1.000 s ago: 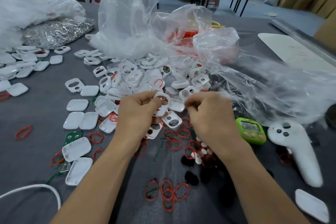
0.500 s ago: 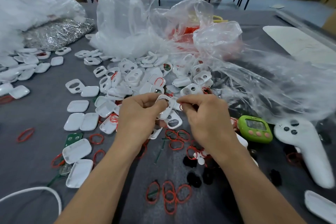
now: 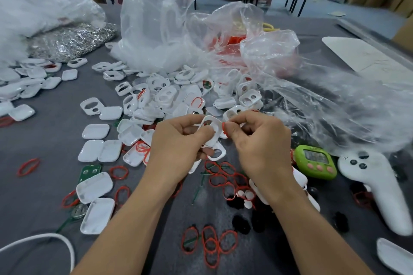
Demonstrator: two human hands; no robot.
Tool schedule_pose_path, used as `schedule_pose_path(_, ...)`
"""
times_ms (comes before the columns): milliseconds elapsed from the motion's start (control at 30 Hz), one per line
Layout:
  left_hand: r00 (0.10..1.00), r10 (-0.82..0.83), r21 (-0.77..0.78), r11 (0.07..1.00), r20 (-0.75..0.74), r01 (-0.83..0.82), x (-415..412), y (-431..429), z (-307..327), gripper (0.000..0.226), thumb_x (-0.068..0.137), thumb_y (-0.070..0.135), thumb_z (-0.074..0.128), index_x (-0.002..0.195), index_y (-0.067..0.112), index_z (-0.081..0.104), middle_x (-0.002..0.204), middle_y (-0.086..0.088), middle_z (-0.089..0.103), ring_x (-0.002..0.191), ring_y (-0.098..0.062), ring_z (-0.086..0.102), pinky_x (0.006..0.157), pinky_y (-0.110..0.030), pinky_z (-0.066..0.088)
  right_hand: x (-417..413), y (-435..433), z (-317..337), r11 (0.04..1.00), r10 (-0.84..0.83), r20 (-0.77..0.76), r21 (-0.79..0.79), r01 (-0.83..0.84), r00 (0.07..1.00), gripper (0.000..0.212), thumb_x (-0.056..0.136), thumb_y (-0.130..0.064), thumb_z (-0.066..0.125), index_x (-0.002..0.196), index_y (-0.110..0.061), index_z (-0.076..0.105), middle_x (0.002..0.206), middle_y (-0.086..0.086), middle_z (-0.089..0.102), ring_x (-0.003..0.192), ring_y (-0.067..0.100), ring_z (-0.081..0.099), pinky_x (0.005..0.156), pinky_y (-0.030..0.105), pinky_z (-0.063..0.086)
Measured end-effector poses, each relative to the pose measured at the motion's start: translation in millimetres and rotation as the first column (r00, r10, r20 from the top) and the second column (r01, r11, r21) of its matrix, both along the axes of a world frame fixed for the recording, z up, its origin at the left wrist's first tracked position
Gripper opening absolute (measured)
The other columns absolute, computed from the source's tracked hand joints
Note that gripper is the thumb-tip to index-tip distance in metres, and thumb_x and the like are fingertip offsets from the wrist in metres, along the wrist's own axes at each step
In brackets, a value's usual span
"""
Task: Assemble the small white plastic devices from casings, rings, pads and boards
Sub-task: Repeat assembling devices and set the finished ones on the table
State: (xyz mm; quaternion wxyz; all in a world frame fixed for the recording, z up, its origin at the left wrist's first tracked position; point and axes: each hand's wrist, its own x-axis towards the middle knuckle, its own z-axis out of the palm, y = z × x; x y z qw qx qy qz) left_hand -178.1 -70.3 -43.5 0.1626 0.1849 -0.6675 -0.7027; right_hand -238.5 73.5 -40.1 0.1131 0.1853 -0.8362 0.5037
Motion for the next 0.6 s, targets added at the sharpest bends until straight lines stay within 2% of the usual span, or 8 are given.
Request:
schedule_pose_path(133, 1.000, 0.016, -0.059, 0.998, -0.014, -0.017, 0, 5, 0, 0.010, 0.087, 0.006, 0.076, 0.096, 0.011, 0.079, 0.071, -0.008, 0.077, 0.052, -0.021, 0.071, 0.044, -0.018, 0.046, 1, -2, -2, 0.998, 0.062, 0.050, -0.017, -0.062, 0.997, 0.011, 0.090, -0.022, 0.076, 0.080, -0.027, 0.076, 0.066, -0.013, 0.071, 0.059, 0.009, 0.067, 0.058, 0.029, 0.053)
schedule_pose_path(300, 0.999, 0.036, -0.116, 0.992, -0.035, -0.040, -1, 10, 1, 0.006, 0.088, 0.011, 0.075, 0.083, 0.011, 0.078, 0.066, -0.009, 0.074, 0.052, -0.019, 0.068, 0.046, -0.018, 0.045, 3, -5, -2, 0.989, 0.121, 0.180, -0.103, -0.104, 0.976, 0.012, 0.092, -0.016, 0.072, 0.087, -0.023, 0.081, 0.068, -0.009, 0.075, 0.062, 0.010, 0.073, 0.061, 0.031, 0.059)
schedule_pose_path(400, 0.996, 0.080, -0.188, 0.979, -0.035, -0.085, -2, 12, 1, 0.006, 0.087, 0.014, 0.076, 0.082, 0.017, 0.078, 0.065, -0.002, 0.074, 0.052, -0.016, 0.068, 0.046, -0.019, 0.046, 4, -6, 0, 0.956, 0.220, 0.331, -0.262, -0.134, 0.918, 0.024, 0.093, -0.003, 0.066, 0.084, -0.020, 0.080, 0.067, 0.001, 0.076, 0.058, 0.016, 0.074, 0.054, 0.025, 0.055)
schedule_pose_path(467, 0.990, 0.140, -0.234, 0.962, -0.018, -0.140, -3, 12, -1, 0.006, 0.086, 0.018, 0.078, 0.081, 0.021, 0.078, 0.066, 0.002, 0.075, 0.053, -0.014, 0.069, 0.047, -0.021, 0.047, 3, -5, 2, 0.917, 0.327, 0.405, -0.356, -0.182, 0.854, 0.027, 0.091, 0.004, 0.064, 0.087, -0.017, 0.080, 0.071, 0.006, 0.077, 0.061, 0.016, 0.073, 0.058, 0.024, 0.055)
schedule_pose_path(533, 0.987, 0.163, -0.224, 0.961, -0.010, -0.161, -4, 11, -2, 0.009, 0.086, 0.018, 0.078, 0.079, 0.022, 0.077, 0.064, 0.002, 0.074, 0.052, -0.014, 0.069, 0.046, -0.019, 0.046, 3, -2, 3, 0.874, 0.425, 0.432, -0.426, -0.235, 0.796, 0.025, 0.086, 0.007, 0.069, 0.089, -0.016, 0.079, 0.071, 0.005, 0.076, 0.062, 0.011, 0.071, 0.061, 0.020, 0.055)
schedule_pose_path(600, 0.989, 0.149, -0.191, 0.970, -0.014, -0.149, -6, 11, -3, 0.011, 0.088, 0.014, 0.077, 0.078, 0.020, 0.077, 0.061, 0.000, 0.073, 0.046, -0.014, 0.066, 0.042, -0.017, 0.044, 3, -1, 3, 0.852, 0.452, 0.437, -0.469, -0.231, 0.778, 0.022, 0.084, 0.007, 0.074, 0.090, -0.013, 0.078, 0.068, 0.005, 0.076, 0.060, 0.008, 0.069, 0.059, 0.016, 0.053)
